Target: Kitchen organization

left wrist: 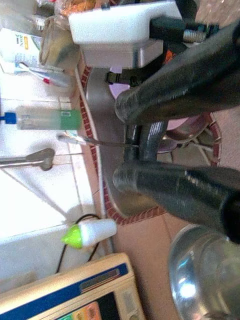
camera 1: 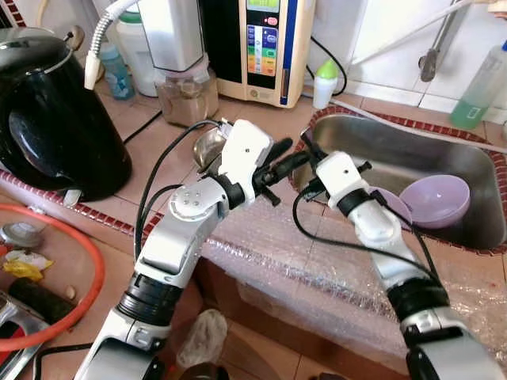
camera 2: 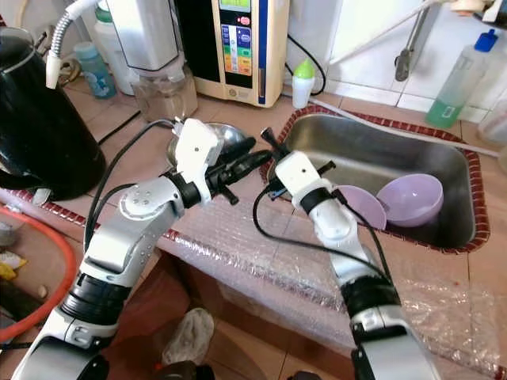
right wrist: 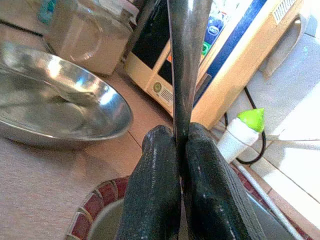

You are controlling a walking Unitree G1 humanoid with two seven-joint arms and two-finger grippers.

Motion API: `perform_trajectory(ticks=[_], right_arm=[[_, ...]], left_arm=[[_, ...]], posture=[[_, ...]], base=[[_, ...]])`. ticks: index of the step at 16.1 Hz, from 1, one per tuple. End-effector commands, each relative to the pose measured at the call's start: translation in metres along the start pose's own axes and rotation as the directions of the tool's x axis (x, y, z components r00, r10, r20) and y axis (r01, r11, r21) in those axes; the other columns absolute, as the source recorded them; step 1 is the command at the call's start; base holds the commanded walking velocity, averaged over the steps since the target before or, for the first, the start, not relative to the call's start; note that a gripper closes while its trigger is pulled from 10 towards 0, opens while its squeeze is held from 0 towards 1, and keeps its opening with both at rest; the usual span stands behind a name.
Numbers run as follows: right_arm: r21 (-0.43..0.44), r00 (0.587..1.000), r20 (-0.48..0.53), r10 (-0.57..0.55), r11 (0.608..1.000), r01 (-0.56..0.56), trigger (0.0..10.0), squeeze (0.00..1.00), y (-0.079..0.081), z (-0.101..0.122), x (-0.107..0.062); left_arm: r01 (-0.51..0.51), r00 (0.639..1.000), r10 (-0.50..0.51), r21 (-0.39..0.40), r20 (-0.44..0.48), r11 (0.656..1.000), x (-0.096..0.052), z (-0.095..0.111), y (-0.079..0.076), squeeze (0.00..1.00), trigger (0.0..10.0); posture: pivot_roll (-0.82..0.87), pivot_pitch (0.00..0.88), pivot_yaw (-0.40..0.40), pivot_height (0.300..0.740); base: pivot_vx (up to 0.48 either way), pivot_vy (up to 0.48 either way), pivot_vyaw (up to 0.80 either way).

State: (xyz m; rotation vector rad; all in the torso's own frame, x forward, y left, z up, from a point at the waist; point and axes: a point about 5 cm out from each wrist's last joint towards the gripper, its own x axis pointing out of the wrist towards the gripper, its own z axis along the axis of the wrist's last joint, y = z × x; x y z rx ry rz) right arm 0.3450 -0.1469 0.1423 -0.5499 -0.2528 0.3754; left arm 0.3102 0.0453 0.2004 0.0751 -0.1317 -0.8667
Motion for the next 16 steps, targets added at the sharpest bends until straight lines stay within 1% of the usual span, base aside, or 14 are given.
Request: perform_trajectory(ticks=[1, 2, 3, 5, 6, 8, 9, 10, 12, 13, 14, 15, 16], right_arm=[[-0.022, 1.0, 0.001, -0.021, 1.0, 0.021, 0.0, 0.0, -0.008, 0.0, 0.002], [-0.032, 0.999, -0.034, -0.033, 0.999, 0.031, 0.0, 0.0, -0.013, -0.006, 0.002], [-0.035, 0.994, -0.092, -0.055, 0.998, 0.052, 0.0, 0.0, -0.02, -0.017, 0.0], [-0.018, 0.98, -0.184, -0.081, 0.997, 0.079, 0.0, 0.0, -0.027, -0.032, -0.004], [-0.013, 0.974, -0.208, -0.087, 0.996, 0.087, 0.0, 0.0, -0.029, -0.036, -0.005], [0.022, 0.943, -0.315, -0.109, 0.992, 0.122, 0.0, 0.0, -0.033, -0.053, -0.011], [0.056, 0.918, -0.377, -0.125, 0.986, 0.157, 0.0, 0.0, -0.036, -0.061, -0.015], [0.08, 0.905, -0.407, -0.127, 0.981, 0.174, 0.0, 0.0, -0.036, -0.065, -0.017], [0.129, 0.867, -0.487, -0.106, 0.973, 0.191, 0.0, 0.0, -0.032, -0.076, -0.022], [0.169, 0.842, -0.534, -0.079, 0.966, 0.198, 0.0, 0.0, -0.028, -0.083, -0.027], [0.18, 0.835, -0.545, -0.082, 0.961, 0.212, 0.0, 0.55, -0.029, -0.085, -0.029], [0.208, 0.824, -0.56, -0.084, 0.949, 0.238, 6.5, 1.0, -0.031, -0.087, -0.031], [0.214, 0.818, -0.569, -0.088, 0.944, 0.25, 10.0, 1.0, -0.032, -0.088, -0.032]], left_arm=[[-0.026, 1.0, 0.026, 0.014, -0.006, 1.0, -0.002, -0.002, 0.004, 1.0, 10.0], [-0.027, 0.999, 0.027, 0.012, -0.018, 1.0, -0.005, -0.005, 0.005, 1.0, 10.0], [-0.02, 0.999, 0.021, 0.015, -0.048, 1.0, -0.011, -0.012, 0.006, 1.0, 10.0], [0.02, 0.995, -0.016, 0.043, -0.095, 0.999, -0.019, -0.022, 0.002, 1.0, 10.0], [0.032, 0.994, -0.026, 0.051, -0.105, 0.998, -0.021, -0.025, 0.0, 1.0, 10.0], [0.05, 0.987, -0.039, 0.064, -0.154, 0.997, -0.029, -0.037, -0.002, 1.0, 10.0], [0.049, 0.985, -0.038, 0.061, -0.17, 0.997, -0.033, -0.042, -0.002, 1.0, 10.0], [0.047, 0.984, -0.035, 0.06, -0.177, 0.997, -0.034, -0.044, -0.002, 1.0, 10.0], [0.045, 0.982, -0.032, 0.066, -0.188, 0.997, -0.037, -0.048, -0.003, 1.0, 10.0], [0.043, 0.981, -0.029, 0.072, -0.193, 0.996, -0.038, -0.049, -0.003, 1.0, 10.0], [0.046, 0.98, -0.029, 0.083, -0.199, 0.995, -0.039, -0.049, -0.003, 1.0, 10.0], [0.048, 0.979, -0.029, 0.087, -0.201, 0.995, -0.04, -0.05, -0.003, 1.0, 10.0], [0.049, 0.979, -0.031, 0.087, -0.202, 0.995, -0.04, -0.05, -0.003, 1.0, 10.0]], posture=[[-0.01, 0.016, 0.073, 0.74], [-0.01, 0.016, 0.073, 0.74], [-0.01, 0.016, 0.073, 0.74], [0.0, 0.024, 0.077, 0.74], [0.0, 0.024, 0.077, 0.74], [0.01, 0.026, 0.075, 0.74], [0.01, 0.026, 0.075, 0.74], [0.01, 0.026, 0.075, 0.74], [0.02, 0.026, 0.072, 0.74], [0.02, 0.026, 0.072, 0.74], [0.03, 0.024, 0.072, 0.74], [0.03, 0.025, 0.074, 0.74], [0.03, 0.025, 0.076, 0.74]], base=[[0.0, 0.0, 0.0], [0.0, 0.0, 0.0], [0.0, 0.0, 0.0], [0.0, 0.0, 0.0], [0.0, 0.0, 0.0], [0.0, 0.0, 0.0], [0.0, 0.0, 0.0], [0.0, 0.0, 0.0], [0.0, 0.0, 0.0], [0.0, 0.0, 0.0], [0.0, 0.0, 0.0], [0.0, 0.0, 0.0], [0.0, 0.0, 0.0]])
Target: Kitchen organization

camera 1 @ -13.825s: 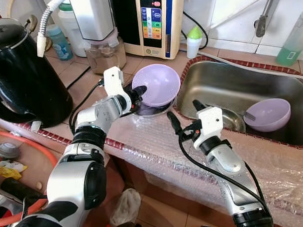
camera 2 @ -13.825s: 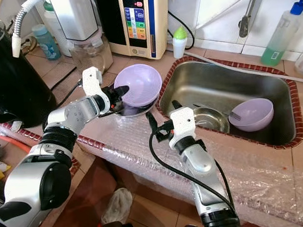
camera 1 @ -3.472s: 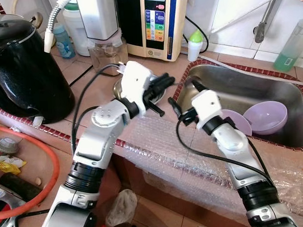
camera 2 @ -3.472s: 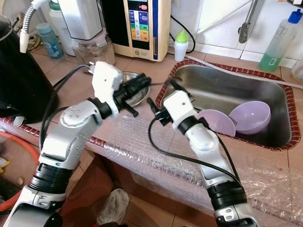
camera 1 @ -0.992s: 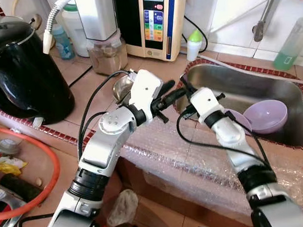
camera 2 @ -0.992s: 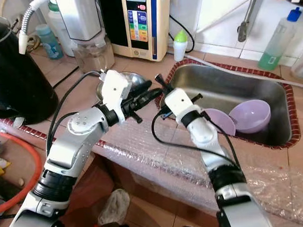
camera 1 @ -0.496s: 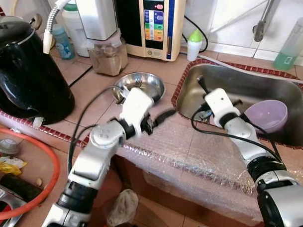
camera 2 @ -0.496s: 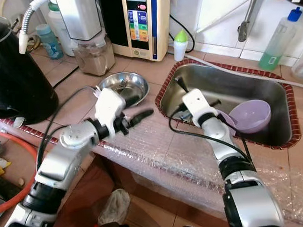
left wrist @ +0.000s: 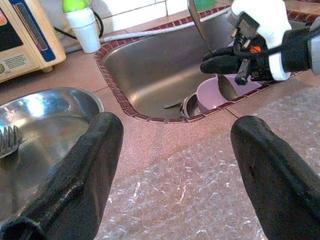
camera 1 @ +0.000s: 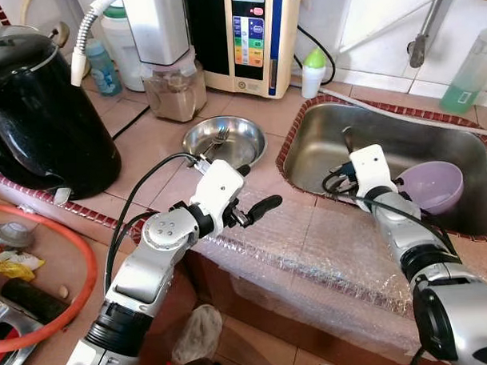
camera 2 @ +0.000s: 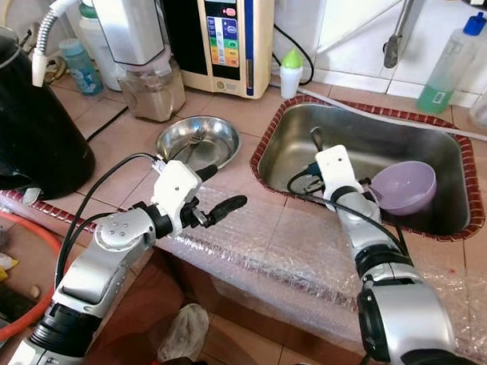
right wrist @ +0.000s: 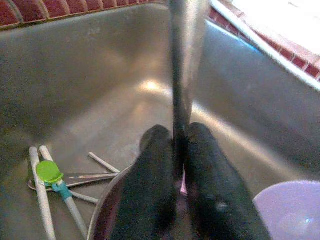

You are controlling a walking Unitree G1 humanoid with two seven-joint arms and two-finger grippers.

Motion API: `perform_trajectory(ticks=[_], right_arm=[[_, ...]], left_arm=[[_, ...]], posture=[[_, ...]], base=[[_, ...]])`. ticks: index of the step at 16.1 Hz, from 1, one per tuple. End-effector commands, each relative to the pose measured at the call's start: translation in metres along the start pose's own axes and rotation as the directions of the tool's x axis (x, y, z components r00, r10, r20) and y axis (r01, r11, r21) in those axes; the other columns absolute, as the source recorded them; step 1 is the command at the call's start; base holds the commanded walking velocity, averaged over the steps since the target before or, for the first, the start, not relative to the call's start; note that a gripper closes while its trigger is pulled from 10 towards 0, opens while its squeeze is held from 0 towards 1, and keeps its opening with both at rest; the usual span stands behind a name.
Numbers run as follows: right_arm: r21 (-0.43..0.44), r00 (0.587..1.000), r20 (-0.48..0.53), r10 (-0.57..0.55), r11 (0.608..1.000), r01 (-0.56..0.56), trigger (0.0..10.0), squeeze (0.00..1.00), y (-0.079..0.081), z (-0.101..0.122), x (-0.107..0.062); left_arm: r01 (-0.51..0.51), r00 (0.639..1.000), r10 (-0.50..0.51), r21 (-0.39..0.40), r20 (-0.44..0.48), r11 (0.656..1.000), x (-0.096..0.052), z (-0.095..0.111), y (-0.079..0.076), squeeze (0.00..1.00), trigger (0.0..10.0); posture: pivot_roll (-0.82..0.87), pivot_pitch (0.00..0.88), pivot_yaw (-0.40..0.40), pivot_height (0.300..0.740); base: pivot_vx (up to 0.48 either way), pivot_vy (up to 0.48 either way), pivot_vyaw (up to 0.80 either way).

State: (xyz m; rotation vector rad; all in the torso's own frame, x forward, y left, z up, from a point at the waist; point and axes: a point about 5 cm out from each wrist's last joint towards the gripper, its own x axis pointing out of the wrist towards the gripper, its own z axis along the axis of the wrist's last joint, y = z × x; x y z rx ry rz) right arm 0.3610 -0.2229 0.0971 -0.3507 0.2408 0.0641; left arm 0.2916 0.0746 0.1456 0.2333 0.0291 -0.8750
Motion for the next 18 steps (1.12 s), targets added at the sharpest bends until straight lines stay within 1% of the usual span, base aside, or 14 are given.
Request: perform_trajectory(ticks=[1, 3, 5, 7, 8, 9, 10, 11, 12, 13, 14, 15, 16, 18], right_arm=[[0.034, 0.997, -0.079, 0.013, 0.999, -0.011, 10.0, 1.0, 0.001, -0.016, -0.004], [0.041, 0.997, -0.072, 0.007, 0.999, -0.004, 10.0, 1.0, 0.0, -0.017, -0.004], [0.059, 0.999, 0.0, -0.032, 0.998, 0.032, 10.0, 1.0, -0.005, -0.008, -0.003], [0.101, 0.991, 0.115, -0.07, 0.993, 0.058, 10.0, 1.0, -0.009, 0.01, -0.002], [0.109, 0.988, 0.133, -0.072, 0.992, 0.057, 10.0, 1.0, -0.009, 0.013, -0.002], [0.139, 0.978, 0.187, -0.088, 0.988, 0.062, 10.0, 1.0, -0.01, 0.022, -0.001], [0.145, 0.974, 0.206, -0.09, 0.988, 0.061, 10.0, 1.0, -0.009, 0.025, -0.001], [0.15, 0.964, 0.255, -0.071, 0.988, 0.033, 10.0, 1.0, -0.003, 0.031, -0.002], [0.146, 0.957, 0.286, -0.051, 0.989, 0.009, 10.0, 1.0, 0.002, 0.034, -0.003], [0.139, 0.947, 0.322, -0.021, 0.99, -0.025, 10.0, 1.0, 0.01, 0.037, -0.006], [0.13, 0.933, 0.361, 0.012, 0.989, -0.063, 10.0, 1.0, 0.02, 0.039, -0.01], [0.13, 0.928, 0.371, 0.024, 0.988, -0.077, 10.0, 1.0, 0.023, 0.04, -0.012], [0.118, 0.921, 0.383, 0.067, 0.986, -0.12, 10.0, 1.0, 0.032, 0.041, -0.016], [0.086, 0.899, 0.406, 0.165, 0.972, -0.218, 10.0, 1.0, 0.048, 0.045, -0.027]], left_arm=[[0.02, 1.0, -0.02, 0.029, -0.001, 0.999, -0.001, 0.001, -0.002, 1.0, 10.0], [0.032, 0.999, -0.032, 0.047, -0.004, 0.998, -0.001, 0.0, -0.003, 1.0, 10.0], [0.029, 1.0, -0.029, 0.05, -0.002, 0.998, 0.0, 0.001, -0.002, 1.0, 10.0], [0.017, 1.0, -0.017, 0.057, 0.001, 0.998, 0.0, 0.001, 0.0, 1.0, 10.0], [0.009, 1.0, -0.009, 0.06, 0.002, 0.998, 0.0, 0.001, 0.001, 1.0, 10.0], [-0.058, 0.998, 0.057, 0.065, 0.016, 0.996, -0.001, 0.002, 0.009, 1.0, 10.0], [-0.096, 0.995, 0.094, 0.068, 0.028, 0.993, -0.001, 0.003, 0.014, 1.0, 10.0], [-0.229, 0.972, 0.226, 0.06, 0.056, 0.971, -0.004, 0.005, 0.03, 1.0, 10.0], [-0.299, 0.953, 0.296, 0.054, 0.064, 0.953, -0.007, 0.006, 0.039, 1.0, 10.0], [-0.365, 0.929, 0.363, 0.019, 0.066, 0.931, -0.01, 0.004, 0.047, 1.0, 10.0], [-0.446, 0.893, 0.448, -0.032, 0.052, 0.894, -0.015, 0.0, 0.057, 1.0, 10.0], [-0.468, 0.881, 0.47, -0.037, 0.049, 0.883, -0.016, -0.002, 0.06, 1.0, 10.0], [-0.501, 0.863, 0.503, -0.055, 0.039, 0.864, -0.018, -0.005, 0.064, 1.0, 10.0], [-0.533, 0.844, 0.535, -0.072, 0.018, 0.843, -0.021, -0.014, 0.067, 1.0, 10.0]], posture=[[0.03, 0.023, 0.079, 0.74], [0.02, 0.022, 0.084, 0.74], [0.02, 0.022, 0.085, 0.74], [0.02, 0.021, 0.087, 0.74], [0.02, 0.021, 0.087, 0.74], [0.02, 0.024, 0.083, 0.74], [0.02, 0.024, 0.083, 0.74], [0.02, 0.027, 0.076, 0.74], [0.01, 0.032, 0.072, 0.74], [0.01, 0.035, 0.067, 0.74], [0.0, 0.038, 0.065, 0.74], [0.0, 0.039, 0.064, 0.74], [-0.01, 0.039, 0.063, 0.74], [-0.02, 0.043, 0.063, 0.74]], base=[[0.0, 0.0, 0.0], [0.0, 0.0, 0.0], [0.0, 0.0, 0.0], [0.0, 0.0, 0.0], [0.0, 0.0, 0.0], [0.0, 0.0, 0.0], [0.0, 0.0, 0.0], [0.0, 0.0, 0.0], [0.0, 0.0, 0.0], [0.0, 0.0, 0.0], [0.0, 0.0, 0.0], [0.0, 0.0, 0.0], [0.0, 0.0, 0.0], [0.0, 0.0, 0.0]])
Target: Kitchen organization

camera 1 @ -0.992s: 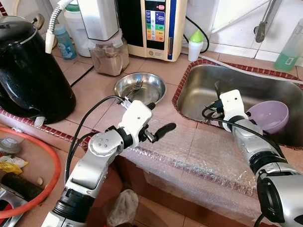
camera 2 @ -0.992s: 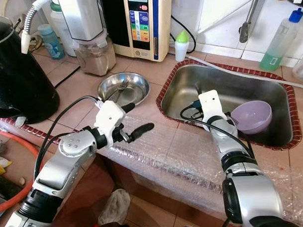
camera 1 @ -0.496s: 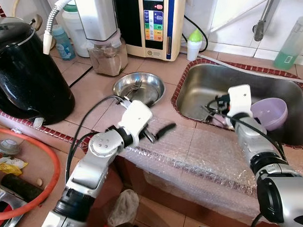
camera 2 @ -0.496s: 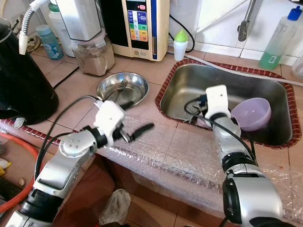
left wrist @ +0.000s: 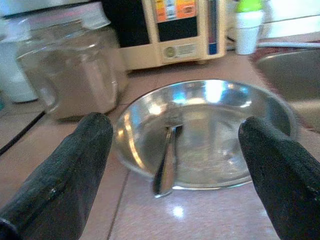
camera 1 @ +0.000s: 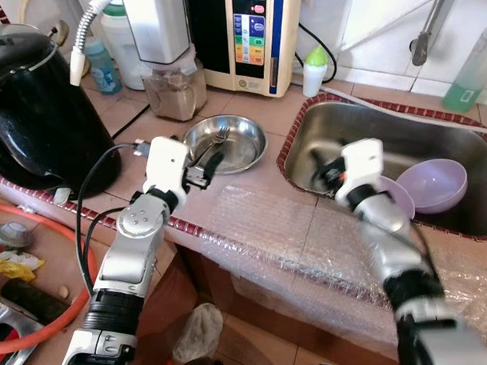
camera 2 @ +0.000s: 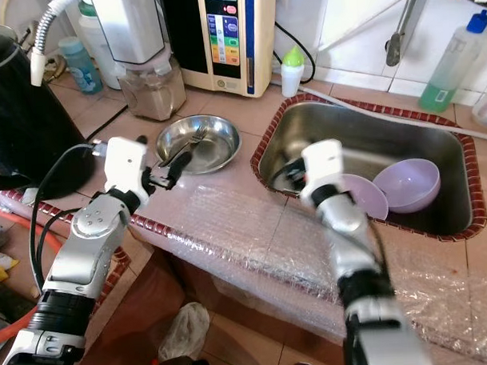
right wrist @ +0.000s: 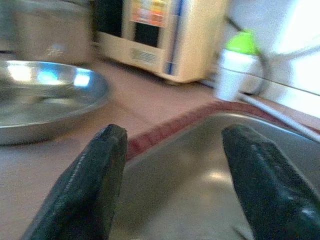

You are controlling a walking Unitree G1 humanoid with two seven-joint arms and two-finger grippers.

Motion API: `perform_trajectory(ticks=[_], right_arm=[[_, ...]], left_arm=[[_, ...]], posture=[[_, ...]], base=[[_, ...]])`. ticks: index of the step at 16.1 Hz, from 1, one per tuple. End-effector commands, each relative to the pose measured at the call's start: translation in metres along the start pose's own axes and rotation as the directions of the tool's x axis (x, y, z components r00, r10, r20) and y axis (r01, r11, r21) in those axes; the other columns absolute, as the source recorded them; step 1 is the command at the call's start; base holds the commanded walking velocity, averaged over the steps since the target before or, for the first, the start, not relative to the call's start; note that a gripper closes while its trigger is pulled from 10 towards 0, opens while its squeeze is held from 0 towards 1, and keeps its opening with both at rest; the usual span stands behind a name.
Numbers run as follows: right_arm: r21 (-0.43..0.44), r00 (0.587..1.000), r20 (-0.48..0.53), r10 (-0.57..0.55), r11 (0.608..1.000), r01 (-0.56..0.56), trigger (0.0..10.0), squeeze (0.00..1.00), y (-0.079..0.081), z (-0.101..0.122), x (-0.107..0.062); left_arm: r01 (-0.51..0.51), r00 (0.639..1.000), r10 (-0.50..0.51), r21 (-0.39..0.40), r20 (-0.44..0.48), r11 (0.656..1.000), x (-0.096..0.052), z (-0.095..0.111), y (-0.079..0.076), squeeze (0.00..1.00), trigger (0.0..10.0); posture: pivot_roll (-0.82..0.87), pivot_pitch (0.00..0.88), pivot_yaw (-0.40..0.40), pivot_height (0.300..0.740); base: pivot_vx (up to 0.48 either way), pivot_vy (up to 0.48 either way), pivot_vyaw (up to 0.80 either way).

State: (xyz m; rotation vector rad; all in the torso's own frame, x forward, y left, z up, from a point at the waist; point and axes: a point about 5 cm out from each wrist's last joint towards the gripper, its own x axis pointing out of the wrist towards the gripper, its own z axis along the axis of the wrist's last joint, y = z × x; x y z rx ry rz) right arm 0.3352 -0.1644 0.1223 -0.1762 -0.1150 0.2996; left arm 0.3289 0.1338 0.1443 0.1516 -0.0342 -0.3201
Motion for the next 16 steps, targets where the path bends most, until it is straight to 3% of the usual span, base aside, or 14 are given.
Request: perform_trajectory(ticks=[1, 2, 3, 4, 5, 6, 7, 12, 16], right_arm=[[-0.001, 0.999, 0.014, 0.041, 0.999, -0.041, 10.0, 1.0, 0.006, 0.008, 0.0], [-0.007, 0.998, 0.01, 0.069, 0.998, -0.069, 10.0, 1.0, 0.012, 0.008, -0.005], [-0.015, 0.993, 0.007, 0.117, 0.993, -0.117, 10.0, 0.71, 0.019, 0.008, -0.009], [-0.016, 0.977, 0.009, 0.213, 0.977, -0.213, 10.0, 0.0, 0.034, 0.012, -0.018], [-0.017, 0.964, 0.008, 0.264, 0.964, -0.264, 10.0, 0.0, 0.041, 0.015, -0.022], [-0.029, 0.956, 0.002, 0.294, 0.956, -0.293, 10.0, 0.0, 0.045, 0.015, -0.025], [-0.035, 0.951, -0.002, 0.308, 0.951, -0.308, 10.0, 0.0, 0.047, 0.015, -0.026], [-0.029, 0.948, -0.038, 0.317, 0.948, -0.318, 10.0, 0.0, 0.049, 0.018, -0.031], [-0.039, 0.944, -0.049, 0.326, 0.944, -0.328, 10.0, 0.0, 0.05, 0.019, -0.03]], left_arm=[[-0.03, 1.0, 0.03, 0.002, -0.001, 1.0, 0.0, -0.002, 0.004, 1.0, 10.0], [-0.068, 0.998, 0.068, -0.01, -0.012, 0.998, 0.0, -0.006, 0.008, 1.0, 10.0], [-0.085, 0.996, 0.085, -0.022, -0.023, 0.996, 0.001, -0.009, 0.01, 0.82, 10.0], [-0.087, 0.996, 0.086, -0.037, -0.03, 0.996, 0.003, -0.012, 0.011, 0.0, 10.0], [-0.089, 0.996, 0.087, -0.047, -0.036, 0.995, 0.005, -0.013, 0.012, 0.0, 10.0], [-0.089, 0.995, 0.087, -0.065, -0.041, 0.994, 0.006, -0.015, 0.012, 0.0, 4.4], [-0.089, 0.995, 0.086, -0.079, -0.044, 0.993, 0.007, -0.016, 0.012, 0.0, 0.0], [-0.075, 0.993, 0.054, -0.206, -0.109, 0.976, 0.011, -0.028, 0.01, 0.0, 0.0], [-0.038, 0.99, 0.003, -0.249, -0.141, 0.968, 0.012, -0.034, 0.007, 0.0, 0.0]], posture=[[-0.02, 0.044, 0.063, 0.74], [-0.03, 0.046, 0.061, 0.74], [-0.03, 0.049, 0.06, 0.74], [-0.04, 0.053, 0.059, 0.74], [-0.04, 0.059, 0.057, 0.74], [-0.04, 0.059, 0.057, 0.74], [-0.05, 0.062, 0.055, 0.74], [-0.05, 0.063, 0.057, 0.74], [-0.05, 0.058, 0.06, 0.74]], base=[[0.0, 0.0, 0.0], [0.0, 0.0, 0.0], [0.0, 0.0, 0.0], [0.0, 0.0, 0.0], [0.0, 0.0, 0.0], [0.0, 0.0, 0.0], [0.0, 0.0, 0.0], [0.0, 0.0, 0.0], [0.0, 0.0, 0.0]])
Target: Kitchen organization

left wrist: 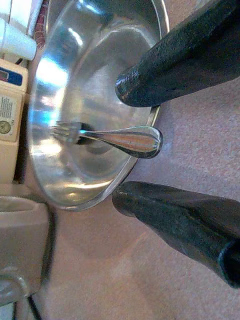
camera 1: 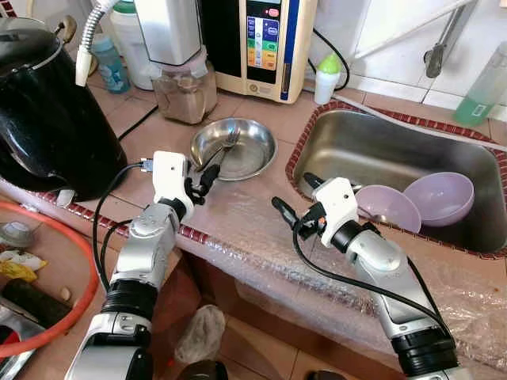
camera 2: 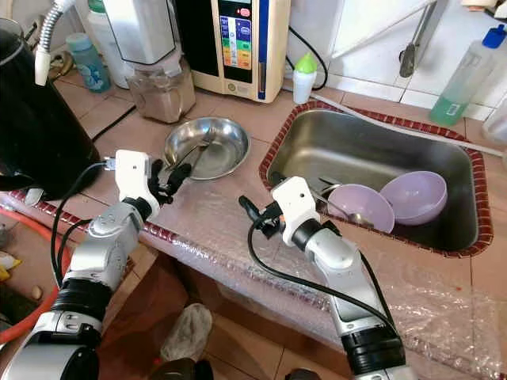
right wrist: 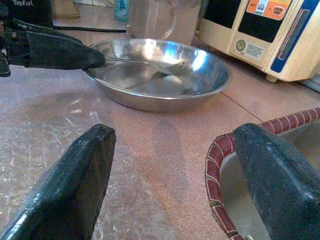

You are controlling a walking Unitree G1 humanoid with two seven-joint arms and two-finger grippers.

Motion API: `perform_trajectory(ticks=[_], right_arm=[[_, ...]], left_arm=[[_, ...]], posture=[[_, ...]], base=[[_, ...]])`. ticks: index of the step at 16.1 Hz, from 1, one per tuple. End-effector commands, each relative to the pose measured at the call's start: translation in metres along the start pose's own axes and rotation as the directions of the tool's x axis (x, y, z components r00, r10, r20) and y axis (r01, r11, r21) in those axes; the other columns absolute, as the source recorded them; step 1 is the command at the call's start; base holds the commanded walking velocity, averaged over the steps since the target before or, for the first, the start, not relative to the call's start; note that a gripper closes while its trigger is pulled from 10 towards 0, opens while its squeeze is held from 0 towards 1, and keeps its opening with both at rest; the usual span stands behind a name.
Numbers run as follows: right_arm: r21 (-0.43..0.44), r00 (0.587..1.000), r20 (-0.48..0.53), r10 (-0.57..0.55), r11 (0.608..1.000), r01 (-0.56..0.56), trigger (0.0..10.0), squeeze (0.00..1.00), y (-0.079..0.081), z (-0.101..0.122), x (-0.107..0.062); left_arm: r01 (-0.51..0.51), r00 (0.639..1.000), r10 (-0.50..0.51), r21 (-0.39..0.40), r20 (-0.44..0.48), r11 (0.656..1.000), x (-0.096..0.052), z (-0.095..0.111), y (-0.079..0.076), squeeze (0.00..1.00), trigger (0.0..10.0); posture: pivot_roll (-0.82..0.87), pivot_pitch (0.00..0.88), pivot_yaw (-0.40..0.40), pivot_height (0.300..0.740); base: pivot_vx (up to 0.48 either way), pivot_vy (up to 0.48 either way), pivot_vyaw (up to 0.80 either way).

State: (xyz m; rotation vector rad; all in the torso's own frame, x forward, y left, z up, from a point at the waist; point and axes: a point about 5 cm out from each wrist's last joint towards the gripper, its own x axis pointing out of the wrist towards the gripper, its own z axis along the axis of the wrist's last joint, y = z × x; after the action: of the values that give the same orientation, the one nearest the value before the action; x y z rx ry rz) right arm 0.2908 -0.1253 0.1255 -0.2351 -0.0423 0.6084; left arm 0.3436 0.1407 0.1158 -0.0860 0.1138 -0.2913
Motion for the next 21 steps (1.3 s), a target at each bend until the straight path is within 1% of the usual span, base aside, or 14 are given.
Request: perform_trajectory(ticks=[1, 2, 5, 10, 11, 14, 16, 19, 20, 21], right_arm=[[-0.016, 1.0, 0.003, 0.017, 1.0, -0.017, 10.0, 0.0, 0.002, 0.003, 0.0], [-0.023, 1.0, -0.002, 0.023, 0.999, -0.023, 10.0, 0.0, 0.003, 0.004, 0.001], [-0.026, 1.0, -0.006, 0.027, 0.999, -0.027, 10.0, 0.0, 0.004, 0.004, 0.002], [-0.034, 0.999, -0.005, 0.032, 0.999, -0.032, 10.0, 0.0, 0.004, 0.004, 0.005], [-0.037, 0.999, -0.004, 0.034, 0.999, -0.034, 10.0, 0.0, 0.004, 0.005, 0.006], [-0.044, 0.999, -0.003, 0.034, 0.998, -0.034, 10.0, 0.0, 0.004, 0.006, 0.007], [-0.046, 1.0, -0.007, 0.03, 0.998, -0.03, 10.0, 0.0, 0.002, 0.005, 0.007], [-0.047, 0.999, -0.008, 0.031, 0.998, -0.031, 10.0, 0.0, 0.002, 0.004, 0.008], [-0.048, 0.999, -0.007, 0.032, 0.998, -0.032, 10.0, 0.0, 0.002, 0.004, 0.008], [-0.047, 1.0, -0.005, 0.029, 0.998, -0.029, 10.0, 0.0, 0.002, 0.004, 0.009]], left_arm=[[0.017, 0.999, -0.017, -0.01, -0.037, 1.0, 0.001, -0.004, 0.0, 0.0, 0.0], [0.041, 0.998, -0.043, -0.03, -0.048, 0.999, 0.001, -0.005, -0.003, 0.0, 0.0], [0.099, 0.993, -0.101, -0.037, -0.06, 0.994, 0.0, -0.007, -0.009, 0.0, 0.0], [0.151, 0.985, -0.154, -0.034, -0.076, 0.988, -0.002, -0.006, -0.012, 0.0, 0.0], [0.169, 0.982, -0.17, -0.015, -0.083, 0.985, -0.003, -0.005, -0.012, 0.0, 0.0], [0.18, 0.981, -0.179, 0.01, -0.078, 0.984, -0.007, 0.0, -0.012, 0.0, 0.0], [0.191, 0.98, -0.188, 0.045, -0.065, 0.981, -0.011, 0.008, -0.012, 0.0, 0.0], [0.2, 0.979, -0.196, 0.106, -0.048, 0.974, -0.015, 0.016, -0.012, 0.0, 0.0], [0.208, 0.978, -0.206, 0.143, -0.029, 0.968, -0.015, 0.02, -0.014, 0.0, 0.0], [0.215, 0.976, -0.216, 0.133, -0.009, 0.968, -0.016, 0.024, -0.015, 0.0, 0.0]], posture=[[-0.05, 0.056, 0.059, 0.74], [-0.05, 0.054, 0.059, 0.74], [-0.04, 0.051, 0.058, 0.74], [-0.04, 0.043, 0.056, 0.74], [-0.04, 0.039, 0.055, 0.74], [-0.04, 0.039, 0.055, 0.74], [-0.04, 0.038, 0.054, 0.74], [-0.03, 0.039, 0.051, 0.74], [-0.03, 0.038, 0.05, 0.74], [-0.03, 0.036, 0.048, 0.74]], base=[[0.0, 0.0, 0.0], [0.0, 0.0, 0.0], [0.0, 0.0, 0.0], [0.0, 0.0, 0.0], [0.0, 0.0, 0.0], [0.0, 0.0, 0.0], [0.0, 0.0, 0.0], [0.0, 0.0, 0.0], [0.0, 0.0, 0.0], [0.0, 0.0, 0.0]])
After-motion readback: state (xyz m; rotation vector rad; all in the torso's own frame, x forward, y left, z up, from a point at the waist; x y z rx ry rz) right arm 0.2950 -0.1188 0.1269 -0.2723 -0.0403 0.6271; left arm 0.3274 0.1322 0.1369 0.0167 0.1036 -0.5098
